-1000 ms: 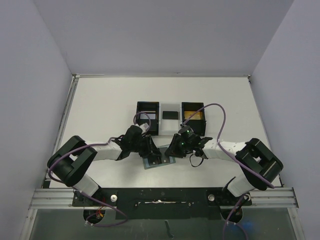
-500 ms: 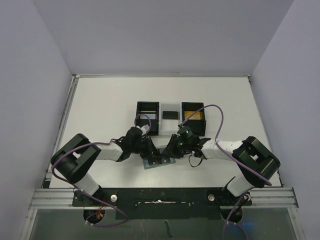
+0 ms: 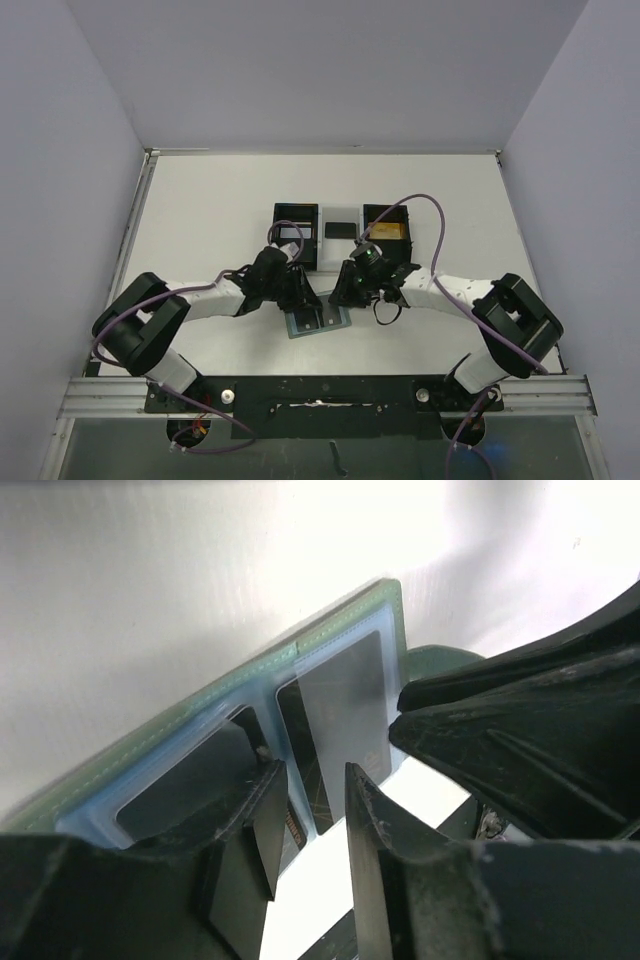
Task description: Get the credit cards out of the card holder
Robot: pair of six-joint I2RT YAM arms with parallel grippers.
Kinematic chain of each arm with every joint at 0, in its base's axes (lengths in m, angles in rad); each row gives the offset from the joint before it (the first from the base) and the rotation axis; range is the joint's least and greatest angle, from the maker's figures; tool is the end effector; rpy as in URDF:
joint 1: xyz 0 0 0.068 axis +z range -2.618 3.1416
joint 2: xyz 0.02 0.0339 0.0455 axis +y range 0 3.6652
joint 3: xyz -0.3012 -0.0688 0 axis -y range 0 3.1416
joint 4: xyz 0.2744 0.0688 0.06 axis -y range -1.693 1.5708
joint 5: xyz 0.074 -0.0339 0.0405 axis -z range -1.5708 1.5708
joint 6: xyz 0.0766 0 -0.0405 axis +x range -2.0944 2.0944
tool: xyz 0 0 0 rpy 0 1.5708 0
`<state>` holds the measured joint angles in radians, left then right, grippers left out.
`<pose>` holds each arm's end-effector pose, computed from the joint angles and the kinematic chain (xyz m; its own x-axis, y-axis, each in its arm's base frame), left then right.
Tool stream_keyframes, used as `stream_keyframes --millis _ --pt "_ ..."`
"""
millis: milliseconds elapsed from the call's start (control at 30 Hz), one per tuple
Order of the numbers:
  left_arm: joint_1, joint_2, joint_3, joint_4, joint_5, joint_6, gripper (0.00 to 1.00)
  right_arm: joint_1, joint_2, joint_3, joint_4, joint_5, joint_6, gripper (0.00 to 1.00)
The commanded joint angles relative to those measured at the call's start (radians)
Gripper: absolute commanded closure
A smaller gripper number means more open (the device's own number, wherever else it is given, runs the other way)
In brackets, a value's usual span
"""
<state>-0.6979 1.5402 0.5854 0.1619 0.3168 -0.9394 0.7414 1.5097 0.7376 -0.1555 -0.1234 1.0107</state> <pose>0.2309 -0.2248 0.1207 -0.9503 -0.2041 -0.2351 0.0187 0.7164 -0.6975 0.2370 0.2298 0.1457 -0.9274 0.2908 -0.2352 0.1150 0.8202 0.5604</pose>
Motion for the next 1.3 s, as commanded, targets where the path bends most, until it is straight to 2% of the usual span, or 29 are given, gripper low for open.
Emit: stream_keyframes --millis 0,133,300,500,667,933,1133,1267 --pt "-0.013 0.081 0.105 -0.1 -0.066 0.052 0.68 0.007 0.065 0.04 -0.033 0.02 -0.041 0.71" --pt "-0.023 0.107 0.121 -0.162 -0.107 0.06 0.68 0.022 0.118 0.032 -0.053 0.02 -0.02 0.73" --pt "-0.025 0.086 0.082 -0.226 -0.172 0.056 0.62 0.027 0.108 -0.016 -0.032 0.014 0.038 0.72" --pt "-0.027 0.071 0.076 -0.219 -0.159 0.038 0.58 0.029 0.111 -0.057 0.016 -0.013 0.073 0.73" --pt "-0.027 0.082 0.024 -0.109 -0.081 -0.026 0.58 0.026 0.086 -0.094 0.055 -0.029 0.094 0.76" --pt "-0.032 0.118 -0.068 0.314 0.061 -0.211 0.76 0.018 0.083 -0.159 0.214 -0.12 0.123 0.79" --pt "-0.027 0.134 -0.064 0.437 0.135 -0.218 0.92 0.008 0.077 -0.19 0.257 -0.14 0.141 0.79" --pt "-0.026 0.132 -0.084 0.456 0.127 -0.229 0.93 0.003 0.061 -0.192 0.231 -0.115 0.144 0.79"
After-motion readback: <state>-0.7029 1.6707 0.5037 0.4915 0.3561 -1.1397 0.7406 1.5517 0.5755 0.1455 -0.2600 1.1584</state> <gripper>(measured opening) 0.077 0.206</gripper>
